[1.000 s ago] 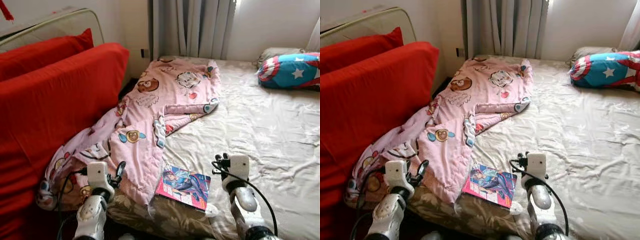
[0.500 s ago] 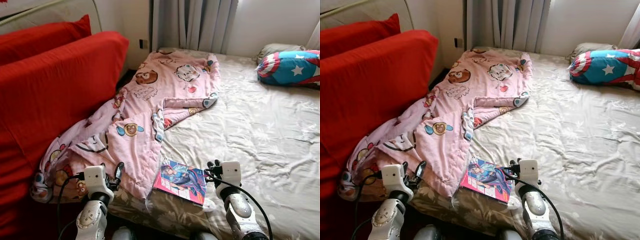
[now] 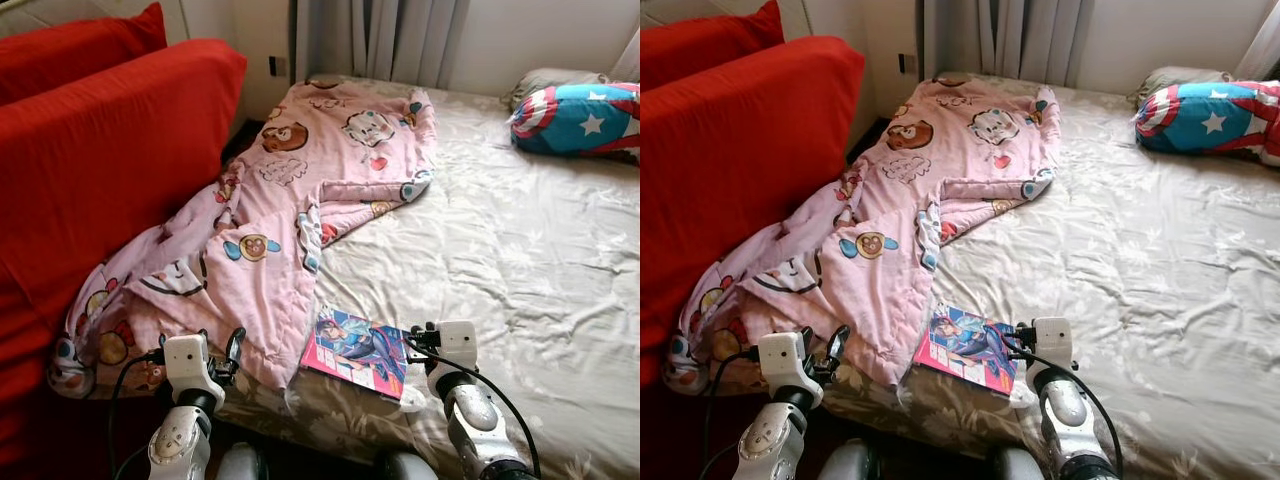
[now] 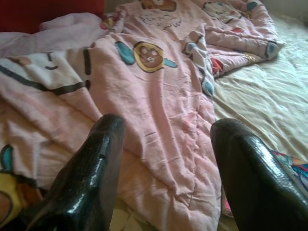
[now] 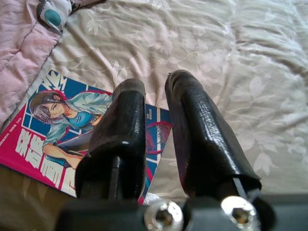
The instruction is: Clean up the room
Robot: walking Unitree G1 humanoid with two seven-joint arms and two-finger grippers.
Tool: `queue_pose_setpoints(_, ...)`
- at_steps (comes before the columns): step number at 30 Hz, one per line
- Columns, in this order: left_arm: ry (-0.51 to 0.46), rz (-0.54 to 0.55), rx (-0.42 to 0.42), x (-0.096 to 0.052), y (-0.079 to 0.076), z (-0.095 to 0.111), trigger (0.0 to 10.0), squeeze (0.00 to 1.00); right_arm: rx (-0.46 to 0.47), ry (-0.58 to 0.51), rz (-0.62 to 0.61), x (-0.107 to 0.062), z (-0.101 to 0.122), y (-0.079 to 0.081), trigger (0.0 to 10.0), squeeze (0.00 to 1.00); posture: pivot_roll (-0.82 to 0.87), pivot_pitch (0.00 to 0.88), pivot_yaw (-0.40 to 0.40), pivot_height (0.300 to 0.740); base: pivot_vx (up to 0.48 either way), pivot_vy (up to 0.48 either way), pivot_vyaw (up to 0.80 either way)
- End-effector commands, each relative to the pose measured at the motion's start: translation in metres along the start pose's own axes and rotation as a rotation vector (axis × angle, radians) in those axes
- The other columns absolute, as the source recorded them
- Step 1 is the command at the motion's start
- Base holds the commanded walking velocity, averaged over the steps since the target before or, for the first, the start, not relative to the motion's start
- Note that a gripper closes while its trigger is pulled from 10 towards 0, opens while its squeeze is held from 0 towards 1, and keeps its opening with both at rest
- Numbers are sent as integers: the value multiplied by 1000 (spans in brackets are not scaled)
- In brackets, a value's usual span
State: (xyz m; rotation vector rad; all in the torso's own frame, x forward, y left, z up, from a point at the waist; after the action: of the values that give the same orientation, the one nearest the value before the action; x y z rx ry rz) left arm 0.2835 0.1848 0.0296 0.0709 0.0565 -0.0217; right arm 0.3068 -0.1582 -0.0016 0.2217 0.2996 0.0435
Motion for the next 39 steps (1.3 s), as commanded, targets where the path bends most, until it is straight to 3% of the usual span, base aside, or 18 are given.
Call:
queue_pose_setpoints(1, 18, -8, -1, -3, -2, -3, 10000, 0, 19, 27, -30, -3, -6, -6, 10000, 0, 19, 143, -35, 623, 0, 0, 0)
queue_pose_setpoints(21, 34, -44, 20, -11, -4, -1, 10000, 0, 54, 121, -97, -2, -17, -10, 10000, 0, 49, 178, -7, 610, 0, 0, 0)
queue_pose_setpoints(25, 39, -48, 25, -14, -3, -1, 10000, 0, 114, 172, -143, -2, -21, -14, 10000, 0, 60, 186, -2, 610, 0, 0, 0)
queue_pose_setpoints(26, 40, -48, 26, -14, -3, 0, 10000, 0, 121, 178, -146, -2, -22, -14, 10000, 133, 60, 186, -2, 610, 0, 0, 0)
queue_pose_setpoints(27, 42, -49, 27, -15, -3, -1, 10000, 0, 139, 173, -150, -2, -21, -14, 10000, 1000, 65, 189, -1, 610, 0, 0, 0)
queue_pose_setpoints(30, 46, -51, 32, -18, -2, -1, 10000, 0, 209, 210, -211, -2, -25, -19, 10000, 1000, 75, 195, 3, 610, 0, 0, 0)
queue_pose_setpoints(39, 48, -61, 42, -22, -2, 2, 10000, 0, 264, 247, -240, -3, -28, -22, 10000, 1000, 97, 221, 11, 610, 0, 0, 0)
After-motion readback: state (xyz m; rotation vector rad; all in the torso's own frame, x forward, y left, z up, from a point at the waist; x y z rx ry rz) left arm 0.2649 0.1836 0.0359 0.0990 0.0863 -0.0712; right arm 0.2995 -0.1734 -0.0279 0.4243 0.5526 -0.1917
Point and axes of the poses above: a point about 5 cm out from each wrist's last joint towards the gripper, its own x axis pointing out of the wrist towards the gripper, its own z axis along the axis of the wrist's last joint, y = z × x, the point moved 2 cm from there along x, pointing out of the wrist towards the gripper, and after that the axes turned 11 degrees about x, right-handed, at the moved point
